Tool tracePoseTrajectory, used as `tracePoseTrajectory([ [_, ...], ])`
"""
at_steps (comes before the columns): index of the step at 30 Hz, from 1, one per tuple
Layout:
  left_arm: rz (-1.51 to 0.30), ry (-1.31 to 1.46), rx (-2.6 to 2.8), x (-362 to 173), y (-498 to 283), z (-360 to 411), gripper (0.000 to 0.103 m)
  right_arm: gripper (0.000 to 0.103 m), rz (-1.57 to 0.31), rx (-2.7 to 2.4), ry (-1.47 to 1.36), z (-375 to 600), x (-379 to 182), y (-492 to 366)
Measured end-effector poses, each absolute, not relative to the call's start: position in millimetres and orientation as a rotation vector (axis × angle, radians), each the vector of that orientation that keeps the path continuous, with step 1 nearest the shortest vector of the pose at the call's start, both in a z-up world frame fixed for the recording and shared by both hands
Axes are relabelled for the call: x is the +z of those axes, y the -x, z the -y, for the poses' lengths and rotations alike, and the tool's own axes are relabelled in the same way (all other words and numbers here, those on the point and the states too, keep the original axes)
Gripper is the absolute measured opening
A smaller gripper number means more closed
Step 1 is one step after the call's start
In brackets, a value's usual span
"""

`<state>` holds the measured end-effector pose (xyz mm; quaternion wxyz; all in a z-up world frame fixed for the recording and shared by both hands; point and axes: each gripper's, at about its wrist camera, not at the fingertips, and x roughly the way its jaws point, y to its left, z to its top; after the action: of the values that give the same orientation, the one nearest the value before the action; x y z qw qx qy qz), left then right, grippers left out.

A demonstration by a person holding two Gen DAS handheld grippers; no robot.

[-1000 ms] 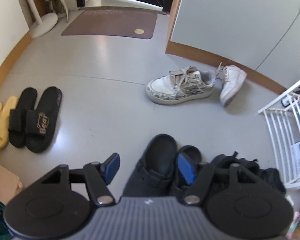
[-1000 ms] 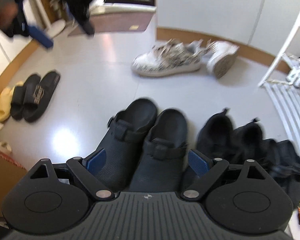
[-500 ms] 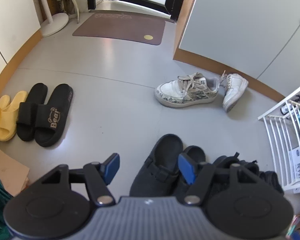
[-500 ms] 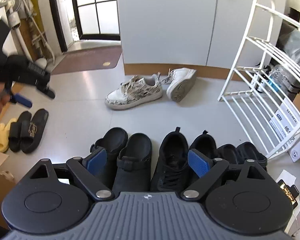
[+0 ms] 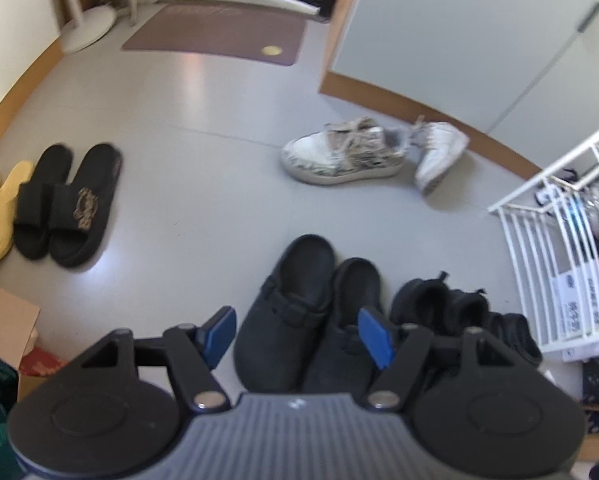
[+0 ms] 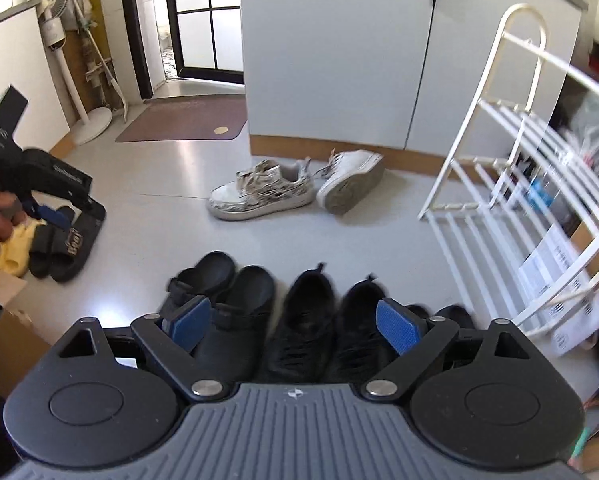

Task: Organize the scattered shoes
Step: 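Release the clog and raise both tools back from the shoe row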

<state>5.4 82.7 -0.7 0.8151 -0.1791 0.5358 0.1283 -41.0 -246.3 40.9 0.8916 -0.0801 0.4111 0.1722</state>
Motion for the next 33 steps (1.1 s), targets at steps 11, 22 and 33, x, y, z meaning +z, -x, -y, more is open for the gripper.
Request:
tracePoseTrajectory([
  [11, -1.079, 0.29, 0.292, 70.2, -28.6, -43.0, 0.075, 0.094, -0.81, 0.376, 0.056, 268.6, 59.2, 19.1],
  [22, -1.054, 0.217, 0.243, 76.4, -66.7, -19.5, 0.077, 0.095, -0.79, 0.357, 0.022, 276.5, 70.4, 10.2],
  [33, -1.051, 0.293, 0.185, 48.1, -75.2, -1.6, 0.077, 0.096, -0.84, 0.36, -0.107, 313.3, 61.0, 25.2],
])
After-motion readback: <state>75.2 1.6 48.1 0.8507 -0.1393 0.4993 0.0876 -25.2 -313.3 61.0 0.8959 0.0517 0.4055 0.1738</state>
